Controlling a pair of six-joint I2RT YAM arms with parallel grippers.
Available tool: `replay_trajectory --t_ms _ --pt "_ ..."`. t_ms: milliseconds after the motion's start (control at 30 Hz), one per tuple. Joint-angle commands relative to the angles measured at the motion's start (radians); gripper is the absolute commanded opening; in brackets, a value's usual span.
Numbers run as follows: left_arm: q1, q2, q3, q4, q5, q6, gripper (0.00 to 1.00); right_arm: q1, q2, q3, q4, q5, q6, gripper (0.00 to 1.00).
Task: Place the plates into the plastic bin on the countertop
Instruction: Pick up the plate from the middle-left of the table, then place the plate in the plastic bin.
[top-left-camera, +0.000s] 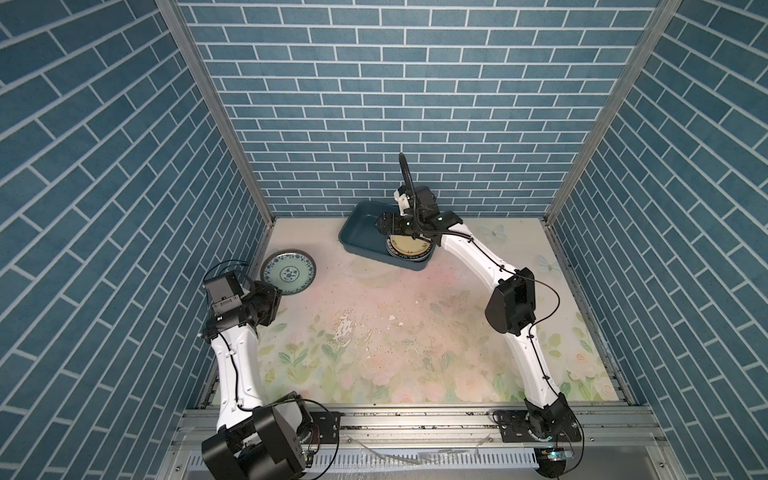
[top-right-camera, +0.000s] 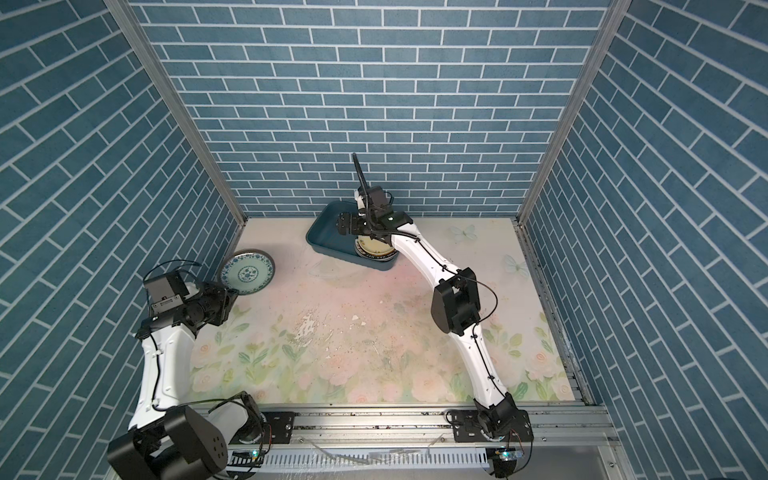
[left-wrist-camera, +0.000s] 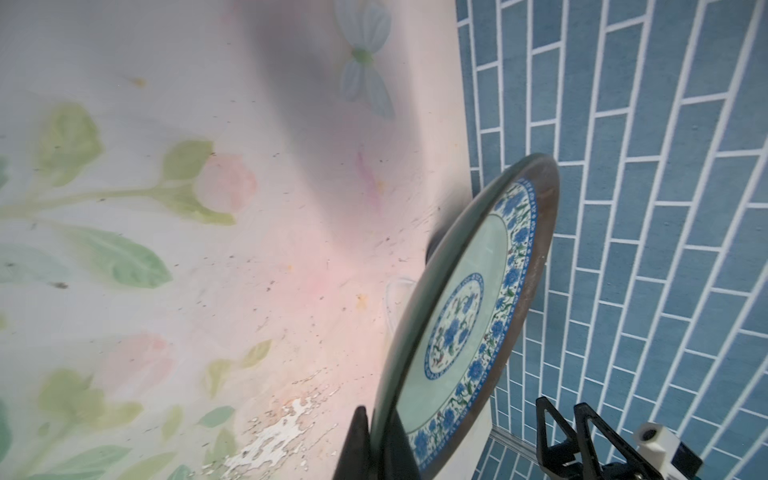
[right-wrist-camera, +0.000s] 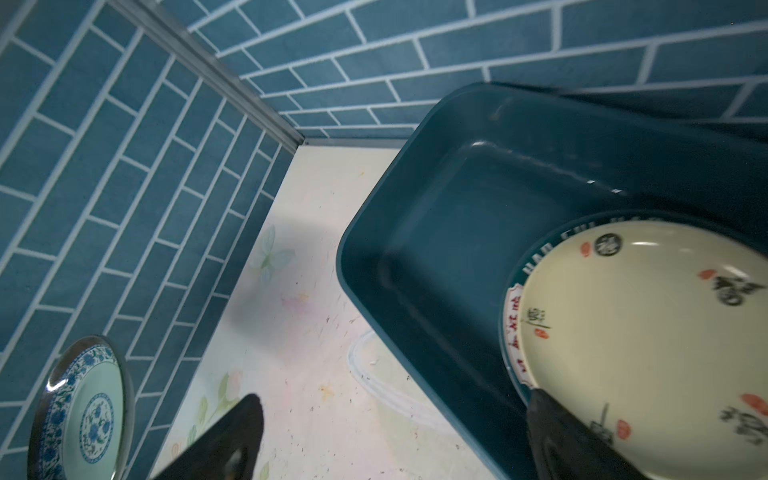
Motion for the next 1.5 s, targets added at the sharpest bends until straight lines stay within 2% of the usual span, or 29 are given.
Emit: replay_trajectory --t_ms 0,233,400,667,800,933,1033,1233,1467 --pt "-0.08 0.066 0.108 0.024 0.033 0.015 0.0 -0.042 -0.102 -0.03 0.037 0.051 0.029 0.98" --pt "-0.341 0.305 0.316 0.147 -0.035 -0.033 0.0 -0.121 -0.204 -0.118 0.037 0.105 0.001 0.98" --pt "-0.469 0.507 0.469 0.204 -0.044 -0.059 0.0 -0.17 -0.259 -0.191 0.055 0.123 -0.01 0.98" --pt "-0.635 0.877 0.852 0.162 -0.057 -0.057 0.0 -0.232 -0.318 -0.259 0.065 0.112 -0.021 0.99" --pt "-0.685 1.035 0.985 0.191 -0.038 -0.113 0.0 -0.251 -0.349 -0.293 0.063 0.125 -0.031 0.99" --pt "-0.732 1.187 1.183 0.093 -0.027 -0.107 0.0 -0.276 -0.382 -0.343 0.082 0.125 -0.013 0.99" --pt "-0.761 1.26 1.264 0.061 -0.024 -0.117 0.0 -0.288 -0.404 -0.381 0.104 0.125 -0.006 0.98" --pt "-0.791 1.311 1.253 0.074 -0.058 -0.165 0.0 -0.305 -0.412 -0.401 0.095 0.145 -0.001 0.98" --pt "-0.799 1.349 1.272 -0.01 -0.081 -0.161 0.0 -0.324 -0.392 -0.38 0.083 0.143 0.0 0.98"
